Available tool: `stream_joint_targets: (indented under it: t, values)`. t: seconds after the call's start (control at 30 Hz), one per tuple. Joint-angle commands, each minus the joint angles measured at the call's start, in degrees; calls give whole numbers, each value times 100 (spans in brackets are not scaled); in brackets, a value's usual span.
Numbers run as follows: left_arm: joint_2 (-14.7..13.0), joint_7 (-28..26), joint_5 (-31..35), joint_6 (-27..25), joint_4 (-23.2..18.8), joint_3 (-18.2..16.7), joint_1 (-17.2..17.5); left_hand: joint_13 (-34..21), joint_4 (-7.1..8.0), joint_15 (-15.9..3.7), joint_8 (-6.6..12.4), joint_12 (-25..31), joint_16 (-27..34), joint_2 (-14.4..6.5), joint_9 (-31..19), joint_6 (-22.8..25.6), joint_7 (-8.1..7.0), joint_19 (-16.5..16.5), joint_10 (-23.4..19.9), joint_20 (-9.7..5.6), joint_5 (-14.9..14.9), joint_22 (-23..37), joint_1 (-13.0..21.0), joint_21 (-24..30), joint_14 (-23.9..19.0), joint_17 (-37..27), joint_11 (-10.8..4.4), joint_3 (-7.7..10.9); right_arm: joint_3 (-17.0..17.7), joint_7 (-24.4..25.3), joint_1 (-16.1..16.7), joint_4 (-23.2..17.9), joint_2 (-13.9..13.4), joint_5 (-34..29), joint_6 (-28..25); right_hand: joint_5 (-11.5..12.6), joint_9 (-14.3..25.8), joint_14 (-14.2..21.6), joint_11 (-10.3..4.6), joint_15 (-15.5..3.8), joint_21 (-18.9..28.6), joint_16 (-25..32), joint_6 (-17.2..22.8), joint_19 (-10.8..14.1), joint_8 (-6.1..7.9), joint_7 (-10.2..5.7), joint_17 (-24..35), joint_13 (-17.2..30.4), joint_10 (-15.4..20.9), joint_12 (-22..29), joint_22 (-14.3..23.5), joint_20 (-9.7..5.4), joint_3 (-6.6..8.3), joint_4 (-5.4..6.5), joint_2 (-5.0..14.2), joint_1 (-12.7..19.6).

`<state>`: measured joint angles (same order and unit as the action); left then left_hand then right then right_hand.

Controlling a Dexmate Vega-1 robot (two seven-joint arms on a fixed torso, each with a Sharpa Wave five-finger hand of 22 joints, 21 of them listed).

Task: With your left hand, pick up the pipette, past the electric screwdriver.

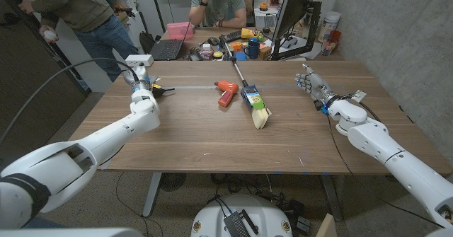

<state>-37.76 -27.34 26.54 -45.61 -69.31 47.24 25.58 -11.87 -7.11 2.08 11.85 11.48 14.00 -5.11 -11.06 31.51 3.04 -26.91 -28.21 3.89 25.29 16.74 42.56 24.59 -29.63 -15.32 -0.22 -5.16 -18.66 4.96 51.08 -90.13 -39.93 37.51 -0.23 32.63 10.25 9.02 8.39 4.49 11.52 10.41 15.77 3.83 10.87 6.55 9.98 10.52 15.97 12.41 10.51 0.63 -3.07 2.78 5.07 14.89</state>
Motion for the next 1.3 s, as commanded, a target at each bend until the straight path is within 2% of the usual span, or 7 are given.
stream_joint_targets:
  t: [0.03, 0.77, 0.83, 0.9, 1.0, 1.17, 1.3]
  values:
    - [359, -210, -579, 643, 634, -206, -115, -26, -25, -15, -9, 54, 30, 84, -26, 6, -76, -68, -44, 40, 50, -13, 21, 48, -80, -14, -87, -51, 47, 250, 6, -415, -146, -48, -301, 24, 24, 67, 0, 6, 36, 25, 57, -15, 33, 10, 22, 13, 38, 13, 24, 50, -48, 12, 62, 21]
    - [611, -76, -1232, 802, 1335, -99, -252, -25, -95, -84, 76, 210, 93, 256, -36, 253, -110, -857, -423, 740, 157, -312, 184, 262, -511, 41, -107, -94, -9, 277, -76, -499, -150, -157, -367, 27, 24, 75, -3, 6, 39, 24, 62, -4, 29, -1, 22, 13, 52, 12, 24, 74, -63, 3, 62, 29]
    - [714, -285, -1209, 791, 1483, -83, -285, -23, -186, -128, 144, 334, 192, 184, -35, 509, -117, -1180, -840, 630, 208, -434, 493, 342, -882, 69, -208, 22, -11, 261, -74, -466, -129, -166, -313, 27, 24, 76, -4, 9, 38, 24, 62, -5, 28, -6, 22, 13, 54, 13, 24, 79, -65, 2, 60, 28]
    - [862, -674, -1164, 859, 1717, -77, -317, -77, -349, -435, 508, 641, 526, 163, -26, 1830, -97, -2024, -2074, 124, 170, -604, 1977, 577, -1915, 71, -487, 551, -14, 231, -70, -425, -112, -177, -242, 28, 24, 76, -3, 6, 38, 24, 65, -6, 29, -7, 22, 13, 55, 12, 24, 80, -68, 1, 58, 28]
    - [939, -1005, -1198, 986, 1819, -119, -311, -405, -305, -764, 1025, 1112, 979, 210, -105, 3510, -57, -3095, -3569, -520, -608, -579, 3440, 1098, -3375, -9, -433, 1242, -4, 227, -58, -388, -84, -174, -182, 28, 24, 78, -5, 5, 37, 23, 66, -7, 28, -14, 22, 13, 52, 10, 23, 91, -72, 0, 55, 28]
    - [884, -1114, -1110, 897, 1679, -18, -308, -831, -225, -1071, 1341, 1499, 1397, 413, -267, 4247, 219, -3931, -4541, -1159, -1399, -539, 3792, 1707, -4745, -200, -528, 1709, 1, 191, -48, -350, -81, -177, -129, 28, 24, 80, -16, 8, 38, 23, 72, -3, 30, -27, 21, 14, 53, 9, 23, 98, -80, -2, 46, 26]
    - [817, -975, -1083, 707, 1502, 36, -322, -937, -208, -1113, 1360, 1530, 1494, 480, -296, 4294, 224, -4106, -4583, -1246, -1463, -503, 3778, 1854, -4941, -261, -523, 1784, 7, 167, -39, -313, -70, -176, -79, 29, 24, 80, -9, 3, 39, 22, 73, 0, 29, -26, 21, 14, 58, 11, 23, 103, -84, -3, 42, 25]
